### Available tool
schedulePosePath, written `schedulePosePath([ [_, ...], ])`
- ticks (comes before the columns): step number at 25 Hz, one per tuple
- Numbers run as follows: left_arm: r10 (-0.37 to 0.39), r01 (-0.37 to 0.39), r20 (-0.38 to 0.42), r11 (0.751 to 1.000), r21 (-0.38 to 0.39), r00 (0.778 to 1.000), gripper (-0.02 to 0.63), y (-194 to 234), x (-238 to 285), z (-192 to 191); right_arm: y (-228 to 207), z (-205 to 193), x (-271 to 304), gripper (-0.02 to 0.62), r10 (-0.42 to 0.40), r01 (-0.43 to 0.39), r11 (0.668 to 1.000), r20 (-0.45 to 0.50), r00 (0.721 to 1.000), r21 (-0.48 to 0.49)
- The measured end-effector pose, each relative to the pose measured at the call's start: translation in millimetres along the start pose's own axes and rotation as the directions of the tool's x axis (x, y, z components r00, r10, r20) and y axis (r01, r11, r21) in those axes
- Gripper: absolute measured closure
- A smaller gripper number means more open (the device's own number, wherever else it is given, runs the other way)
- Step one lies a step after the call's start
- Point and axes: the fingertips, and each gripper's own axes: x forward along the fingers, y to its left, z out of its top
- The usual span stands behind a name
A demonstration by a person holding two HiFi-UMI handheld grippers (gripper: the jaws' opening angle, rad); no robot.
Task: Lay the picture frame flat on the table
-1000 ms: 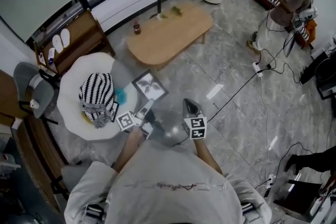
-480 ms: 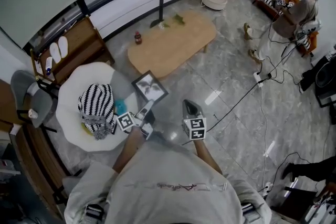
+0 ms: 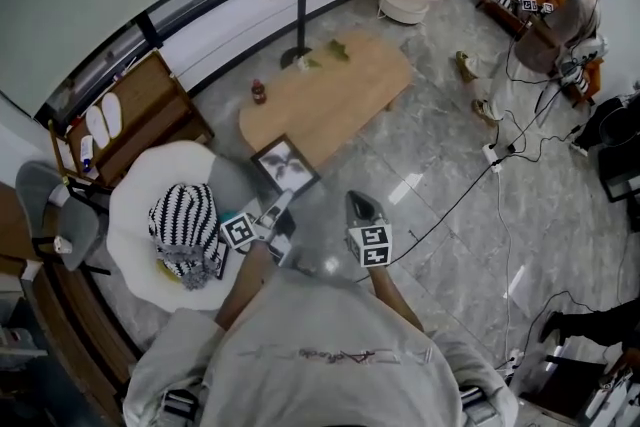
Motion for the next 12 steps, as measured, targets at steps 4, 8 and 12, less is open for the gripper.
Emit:
schedulePosePath([
  [4, -0.005, 0.005, -0.007, 1.000, -0.004, 1.000, 0.538, 7.7, 15.9, 22.3, -6.1, 8.3, 23.2, 0.592, -0.009, 0.009, 1.000, -0.003, 1.000, 0.005],
  [8, -0.008, 0.008, -0.019, 1.000, -0.003, 1.000, 0.538, 12.6, 24.9, 36.1, -6.1, 16.1, 39.2, 0.592, -0.006, 0.006, 1.000, 0.010, 1.000, 0.008],
  [12, -0.019, 0.019, -0.027, 1.000, -0.004, 0.999, 0.538, 15.6, 34.5, 51.8, -4.7, 21.8, 54.5, 0.592, -0.004, 0.004, 1.000, 0.015, 1.000, 0.009],
])
